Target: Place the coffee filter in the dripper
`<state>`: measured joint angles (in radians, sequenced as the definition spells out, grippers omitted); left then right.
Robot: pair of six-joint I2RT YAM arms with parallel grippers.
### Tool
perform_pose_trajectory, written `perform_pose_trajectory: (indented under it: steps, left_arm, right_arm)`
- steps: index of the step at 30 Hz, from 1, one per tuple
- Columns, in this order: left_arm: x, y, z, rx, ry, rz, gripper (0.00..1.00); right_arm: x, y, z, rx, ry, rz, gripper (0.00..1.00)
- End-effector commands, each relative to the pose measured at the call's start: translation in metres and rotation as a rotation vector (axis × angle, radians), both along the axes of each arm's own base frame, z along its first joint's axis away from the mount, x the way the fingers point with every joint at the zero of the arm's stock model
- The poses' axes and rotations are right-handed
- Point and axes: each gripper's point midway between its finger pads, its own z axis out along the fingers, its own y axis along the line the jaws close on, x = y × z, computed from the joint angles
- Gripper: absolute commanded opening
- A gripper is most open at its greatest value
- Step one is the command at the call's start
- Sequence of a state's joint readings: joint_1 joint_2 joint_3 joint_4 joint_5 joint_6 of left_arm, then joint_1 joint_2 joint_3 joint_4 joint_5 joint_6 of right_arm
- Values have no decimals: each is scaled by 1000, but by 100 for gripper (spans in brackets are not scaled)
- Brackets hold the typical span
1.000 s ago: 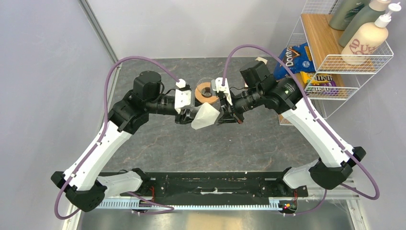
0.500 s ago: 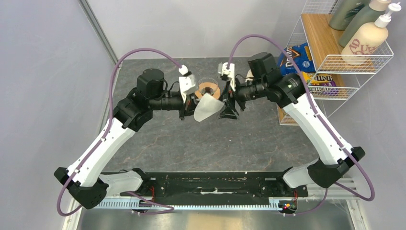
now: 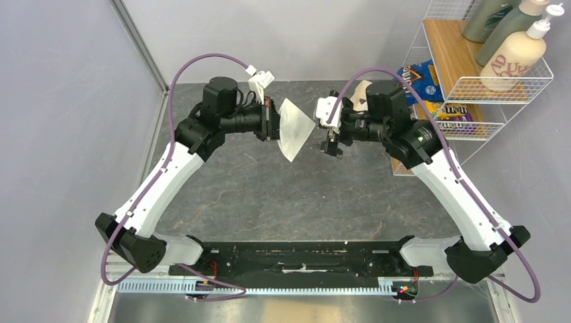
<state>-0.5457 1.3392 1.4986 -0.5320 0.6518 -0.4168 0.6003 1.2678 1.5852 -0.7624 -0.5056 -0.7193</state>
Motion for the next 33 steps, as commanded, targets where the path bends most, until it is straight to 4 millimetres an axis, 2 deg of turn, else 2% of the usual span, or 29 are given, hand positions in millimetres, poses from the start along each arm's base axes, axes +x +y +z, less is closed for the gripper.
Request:
perform_pose_trajectory:
  steps: [1, 8, 11, 15, 18, 21, 23, 28, 33]
  left_arm:
    - [-22, -5, 25, -88, 56, -67, 2]
    - [-30, -5, 26, -107, 56, -105, 2]
    - [-32, -4, 28, -113, 43, -105, 2]
    - [-31, -3, 27, -110, 45, -90, 2]
    - [-16, 4, 20, -65, 29, 6, 2]
    - [9, 18, 10, 3, 16, 182, 2]
    - [24, 26, 10, 21, 2, 278, 2]
    - [52, 30, 8, 21, 86, 444, 2]
    - [74, 33, 7, 16, 171, 582, 2]
  right_arm:
    - [21, 2, 9, -38, -169, 12, 97]
    - [6, 12, 7, -20, -135, 109, 92]
    - [1, 14, 6, -16, -112, 134, 85]
    - [-4, 16, 7, -21, -106, 165, 69]
    - [-7, 17, 15, 1, -85, 157, 66]
    - [10, 15, 32, 98, 37, -27, 87]
    - [25, 13, 43, 194, 180, -198, 91]
    - [22, 26, 63, 368, 379, -273, 86]
    - [27, 38, 60, 395, 397, -322, 85]
